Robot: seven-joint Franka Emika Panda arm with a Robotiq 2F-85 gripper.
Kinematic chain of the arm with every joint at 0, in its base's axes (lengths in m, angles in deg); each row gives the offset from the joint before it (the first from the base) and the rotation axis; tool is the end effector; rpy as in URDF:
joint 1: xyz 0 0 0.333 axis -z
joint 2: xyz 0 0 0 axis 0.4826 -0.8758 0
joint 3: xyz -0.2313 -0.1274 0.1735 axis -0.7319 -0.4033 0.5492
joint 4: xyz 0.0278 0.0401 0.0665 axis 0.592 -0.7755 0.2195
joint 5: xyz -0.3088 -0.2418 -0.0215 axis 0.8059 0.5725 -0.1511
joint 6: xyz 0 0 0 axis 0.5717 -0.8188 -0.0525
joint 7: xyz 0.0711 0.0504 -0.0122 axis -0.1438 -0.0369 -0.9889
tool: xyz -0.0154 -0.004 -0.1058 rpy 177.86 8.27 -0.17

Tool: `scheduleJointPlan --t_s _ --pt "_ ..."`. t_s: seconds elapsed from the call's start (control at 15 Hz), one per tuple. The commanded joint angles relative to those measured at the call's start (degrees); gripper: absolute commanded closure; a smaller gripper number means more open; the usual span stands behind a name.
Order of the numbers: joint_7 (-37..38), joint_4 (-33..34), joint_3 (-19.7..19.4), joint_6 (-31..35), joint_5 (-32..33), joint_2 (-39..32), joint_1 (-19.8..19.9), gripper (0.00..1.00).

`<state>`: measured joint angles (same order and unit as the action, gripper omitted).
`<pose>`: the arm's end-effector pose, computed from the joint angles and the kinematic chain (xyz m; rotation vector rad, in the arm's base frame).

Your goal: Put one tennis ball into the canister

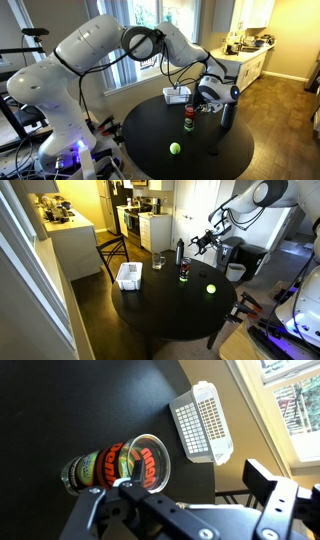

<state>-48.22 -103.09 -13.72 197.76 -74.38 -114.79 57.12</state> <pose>0.6460 -0.2592 0.1025 -1.9710 0.8856 0.1217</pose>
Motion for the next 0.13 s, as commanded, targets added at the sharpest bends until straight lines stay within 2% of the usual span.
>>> scheduleJointPlan --t_s 0.0,0.07 --pt "-0.3 0.4 -1.6 -0.8 -1.2 -0.2 -1.1 0.0" --pt "-0.3 0.4 -1.6 -0.8 -1.2 -0.2 -1.1 0.0"
